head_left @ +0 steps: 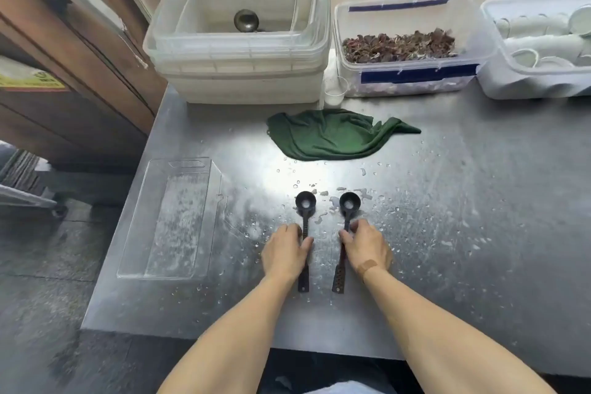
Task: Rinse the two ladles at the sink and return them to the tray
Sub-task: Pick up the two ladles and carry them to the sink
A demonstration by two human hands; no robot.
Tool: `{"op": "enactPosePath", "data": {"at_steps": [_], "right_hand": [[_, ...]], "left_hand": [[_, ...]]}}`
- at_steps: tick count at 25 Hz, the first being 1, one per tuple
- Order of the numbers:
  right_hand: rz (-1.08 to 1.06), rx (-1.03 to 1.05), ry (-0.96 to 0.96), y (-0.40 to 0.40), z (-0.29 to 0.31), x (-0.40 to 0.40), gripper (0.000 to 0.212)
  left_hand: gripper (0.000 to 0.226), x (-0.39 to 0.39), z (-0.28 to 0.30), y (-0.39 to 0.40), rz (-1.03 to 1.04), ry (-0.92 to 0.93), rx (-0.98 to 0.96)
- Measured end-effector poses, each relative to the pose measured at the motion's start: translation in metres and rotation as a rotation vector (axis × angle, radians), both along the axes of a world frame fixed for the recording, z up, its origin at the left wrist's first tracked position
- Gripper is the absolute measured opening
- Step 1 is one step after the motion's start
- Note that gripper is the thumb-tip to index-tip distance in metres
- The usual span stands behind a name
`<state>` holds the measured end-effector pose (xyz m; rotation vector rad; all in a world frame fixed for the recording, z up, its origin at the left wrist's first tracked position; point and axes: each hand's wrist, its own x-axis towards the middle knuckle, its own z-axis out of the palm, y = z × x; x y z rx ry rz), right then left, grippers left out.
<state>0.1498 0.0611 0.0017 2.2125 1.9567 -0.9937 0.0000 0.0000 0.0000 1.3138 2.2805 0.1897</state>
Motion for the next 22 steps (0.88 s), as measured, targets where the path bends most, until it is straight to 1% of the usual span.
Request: {"op": "enactPosePath", "data": {"at_steps": [3,6,9,12,14,20,22], "right_hand": [[-0.102,-0.063,0.023,0.013,0.002,-0.007,0.026],[-0.181,-0.153,0.071,0.020,0.000,-0.009,0.017],[-0.235,-0.196,0.173,0.026,-0.006,-0.007,0.013],[-0.301,-0.250,0.334,0.031,-0.012,-0.009,0.021],[-0.302,-0.270,0.395,0.035,-0.014,-0.010,0.023],[-0.188,-0.344,0.607,0.028,-0.009,-0.032,0.013],[-0.130,-0.362,0.646,0.022,0.000,-0.044,0.012]], "left_hand": [[0.023,0.001,0.001,0.015,0.096,-0.035,-0.065],[0.020,0.000,0.001,0.026,0.221,-0.160,-0.165],[0.022,-0.007,0.000,0.033,0.253,-0.294,-0.205],[0.027,-0.014,-0.002,0.031,0.296,-0.463,-0.146],[0.024,-0.018,-0.002,0.027,0.348,-0.535,-0.098],[0.010,-0.027,0.009,-0.004,0.512,-0.729,0.053],[0.012,-0.032,0.015,-0.018,0.555,-0.759,0.106]]}}
